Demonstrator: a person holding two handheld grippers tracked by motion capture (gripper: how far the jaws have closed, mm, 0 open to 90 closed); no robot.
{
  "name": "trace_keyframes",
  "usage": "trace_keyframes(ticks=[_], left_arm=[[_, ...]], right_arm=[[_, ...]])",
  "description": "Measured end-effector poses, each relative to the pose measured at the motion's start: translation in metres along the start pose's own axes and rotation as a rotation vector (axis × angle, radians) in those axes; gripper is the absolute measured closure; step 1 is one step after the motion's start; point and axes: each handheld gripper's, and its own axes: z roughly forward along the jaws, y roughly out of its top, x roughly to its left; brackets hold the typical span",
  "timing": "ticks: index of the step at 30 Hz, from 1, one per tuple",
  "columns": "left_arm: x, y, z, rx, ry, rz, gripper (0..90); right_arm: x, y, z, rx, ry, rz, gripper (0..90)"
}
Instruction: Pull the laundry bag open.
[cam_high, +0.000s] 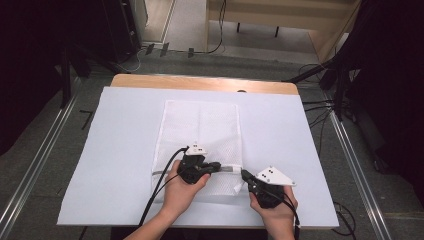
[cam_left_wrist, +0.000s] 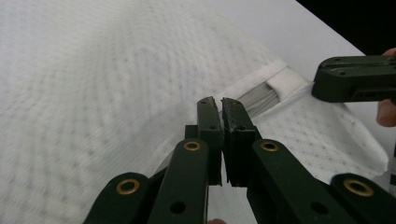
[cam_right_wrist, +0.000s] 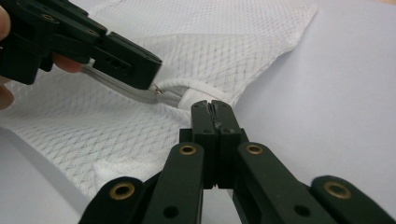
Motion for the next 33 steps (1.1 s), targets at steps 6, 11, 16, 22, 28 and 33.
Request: trace_keyframes(ticks=[6, 11, 16, 22, 28, 33], left_arm=[[0.015, -0.007, -0.013, -0.003, 0.022, -0.017, 87.5], [0.025, -0.010, -0.024, 0.000, 0.042, -0.016, 87.5], [0.035, -0.011, -0.039, -0.010, 0.060, -0.021, 87.5], [0.058, -0.023, -0.060, -0.007, 0.100, -0.048, 87.4], [0.070, -0.033, -0.074, -0.012, 0.116, -0.069, 87.4], [0.084, -0.042, -0.089, -0.020, 0.133, -0.095, 87.4]], right_arm=[[-0.001, 0.001, -0.001, 0.001, -0.006, -0.001, 90.0], [0.000, 0.000, -0.002, 0.003, -0.009, -0.001, 90.0], [0.000, 0.001, -0.003, 0.000, -0.013, -0.005, 90.0], [-0.006, 0.000, -0.006, 0.001, -0.028, 0.012, 90.0], [-0.006, 0.000, -0.006, 0.005, -0.032, 0.010, 90.0], [-0.006, -0.001, -0.006, 0.006, -0.034, 0.010, 90.0]])
